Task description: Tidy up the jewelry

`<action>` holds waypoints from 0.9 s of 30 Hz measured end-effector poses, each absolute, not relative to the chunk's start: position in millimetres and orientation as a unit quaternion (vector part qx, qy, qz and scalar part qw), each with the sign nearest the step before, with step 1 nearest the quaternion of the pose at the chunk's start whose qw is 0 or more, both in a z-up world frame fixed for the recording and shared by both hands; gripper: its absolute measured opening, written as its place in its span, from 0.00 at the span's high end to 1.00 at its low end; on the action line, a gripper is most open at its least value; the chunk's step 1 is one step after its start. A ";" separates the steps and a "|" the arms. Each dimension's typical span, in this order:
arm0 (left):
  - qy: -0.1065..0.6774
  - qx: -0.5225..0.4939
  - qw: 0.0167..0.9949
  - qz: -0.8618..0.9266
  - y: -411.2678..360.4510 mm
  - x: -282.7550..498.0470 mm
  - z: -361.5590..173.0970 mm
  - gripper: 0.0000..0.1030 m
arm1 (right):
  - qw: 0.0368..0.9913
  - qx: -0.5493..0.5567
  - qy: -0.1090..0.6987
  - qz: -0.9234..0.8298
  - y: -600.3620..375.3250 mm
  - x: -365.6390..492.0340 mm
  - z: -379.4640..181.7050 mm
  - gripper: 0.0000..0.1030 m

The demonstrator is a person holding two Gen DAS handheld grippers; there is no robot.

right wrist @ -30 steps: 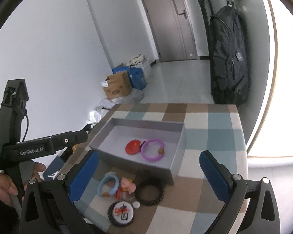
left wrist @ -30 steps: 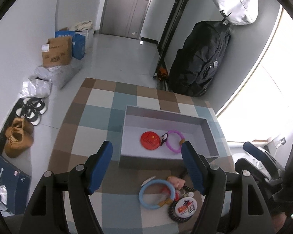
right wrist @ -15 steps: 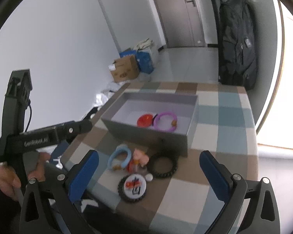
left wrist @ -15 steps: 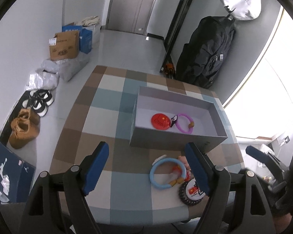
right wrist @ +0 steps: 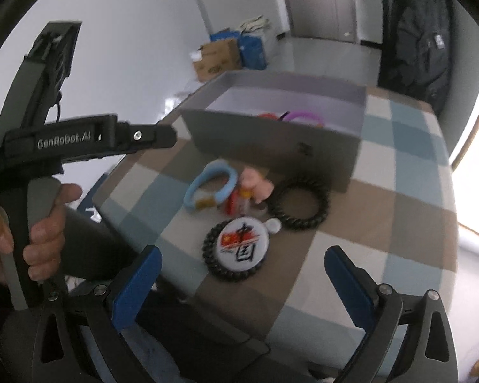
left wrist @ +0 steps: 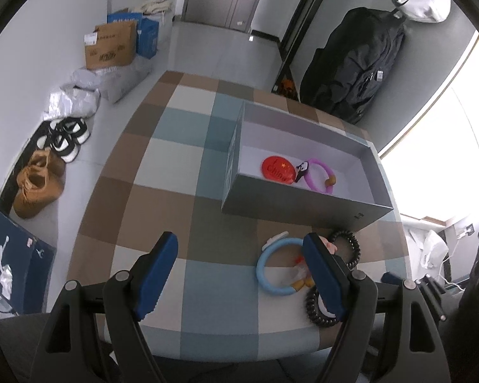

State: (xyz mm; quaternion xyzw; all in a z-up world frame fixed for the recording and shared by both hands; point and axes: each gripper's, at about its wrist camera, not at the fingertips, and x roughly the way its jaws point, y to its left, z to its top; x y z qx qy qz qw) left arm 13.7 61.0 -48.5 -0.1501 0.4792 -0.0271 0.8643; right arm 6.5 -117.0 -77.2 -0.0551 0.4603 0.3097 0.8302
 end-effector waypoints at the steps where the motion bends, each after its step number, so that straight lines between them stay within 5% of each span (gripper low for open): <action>1: 0.482 -0.151 0.862 -0.027 60.7 14.0 -49.7 0.25 | 0.828 -0.055 0.463 0.311 -116.0 6.6 -78.9 0.03; 11: 0.491 -0.128 0.861 -0.029 55.2 18.5 -52.8 0.25 | 0.823 -0.035 0.488 0.290 -114.3 20.2 -92.8 0.43; 16: 0.492 -0.127 0.861 -0.031 57.5 22.4 -52.4 0.25 | 0.822 -0.029 0.490 0.288 -114.8 22.5 -93.3 0.74; 27: 0.503 -0.135 0.853 -0.030 56.2 24.7 -58.0 0.25 | 0.831 -0.031 0.466 0.303 -116.9 14.1 -79.6 0.93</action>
